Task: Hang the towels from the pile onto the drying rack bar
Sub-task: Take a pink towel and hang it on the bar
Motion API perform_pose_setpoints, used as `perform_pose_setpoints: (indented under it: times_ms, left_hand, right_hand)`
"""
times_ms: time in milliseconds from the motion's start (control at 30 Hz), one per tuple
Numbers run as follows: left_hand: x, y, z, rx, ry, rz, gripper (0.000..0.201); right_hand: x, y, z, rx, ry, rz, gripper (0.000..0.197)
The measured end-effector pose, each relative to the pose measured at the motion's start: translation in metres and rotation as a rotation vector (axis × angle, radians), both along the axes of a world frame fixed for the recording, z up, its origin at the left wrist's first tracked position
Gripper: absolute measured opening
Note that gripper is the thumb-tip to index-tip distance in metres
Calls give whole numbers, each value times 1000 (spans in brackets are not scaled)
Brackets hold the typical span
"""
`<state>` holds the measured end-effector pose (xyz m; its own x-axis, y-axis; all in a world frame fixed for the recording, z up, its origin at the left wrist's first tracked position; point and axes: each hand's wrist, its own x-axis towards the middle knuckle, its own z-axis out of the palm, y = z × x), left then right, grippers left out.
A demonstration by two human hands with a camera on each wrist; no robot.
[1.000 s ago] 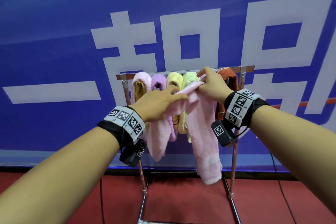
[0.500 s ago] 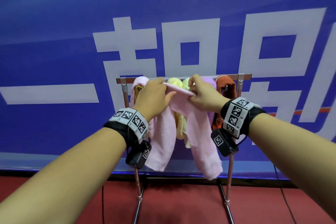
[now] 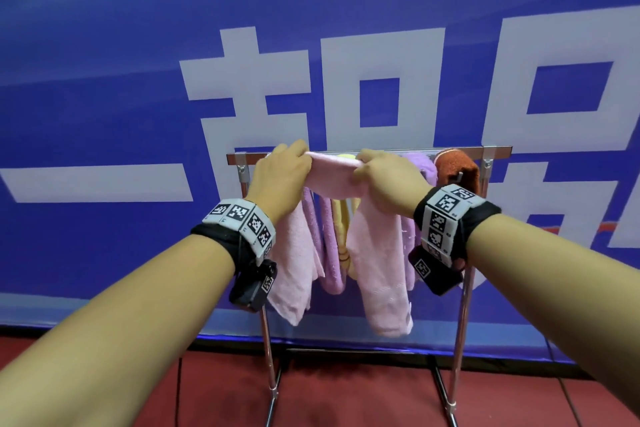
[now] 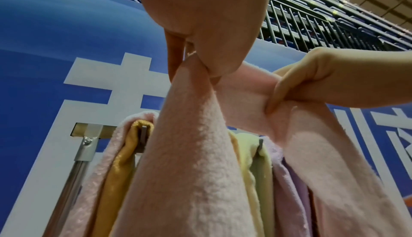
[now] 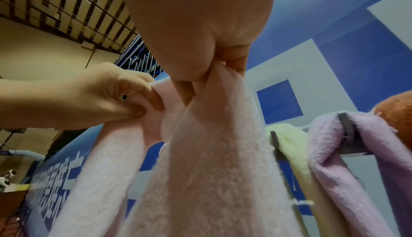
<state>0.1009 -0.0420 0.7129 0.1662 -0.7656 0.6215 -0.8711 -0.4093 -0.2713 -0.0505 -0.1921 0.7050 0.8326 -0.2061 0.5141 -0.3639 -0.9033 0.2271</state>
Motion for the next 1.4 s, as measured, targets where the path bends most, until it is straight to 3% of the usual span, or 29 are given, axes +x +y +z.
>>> perform_pose_setpoints:
  times_ms: [133, 267, 467, 667, 800, 933, 1100, 1167, 1267, 1400]
  left_hand:
    - [30, -8, 1, 165, -110, -56, 19]
    - [48, -22, 5, 147, -134, 37, 21]
    - [58, -49, 13, -44, 120, 69, 16]
    - [79, -74, 1, -82, 437, -90, 26]
    - [82, -84, -5, -107, 510, -123, 27]
    - [87, -91, -8, -190, 491, -95, 27]
    - [95, -93, -14, -200, 425, -42, 25]
    - [92, -96, -13, -214, 449, -103, 33]
    - [90, -103, -15, -238, 539, -251, 67]
    - [98, -107, -18, -208, 586, -279, 72]
  right_hand:
    - [30, -12, 6, 56, -86, -69, 6]
    - [55, -18, 7, 152, -184, -42, 11]
    - [90, -27, 9, 284, -266, -6, 24]
    - [114, -38, 5, 517, -341, 45, 38]
    - [113, -33, 6, 659, -391, 121, 43]
    - [121, -33, 6, 659, -395, 166, 43]
    - [127, -44, 2, 589, -391, 59, 42]
    - [133, -47, 0, 594, -389, 51, 49]
    - [143, -50, -1, 607, -372, 100, 57]
    - [146, -61, -3, 581, -313, 53, 45]
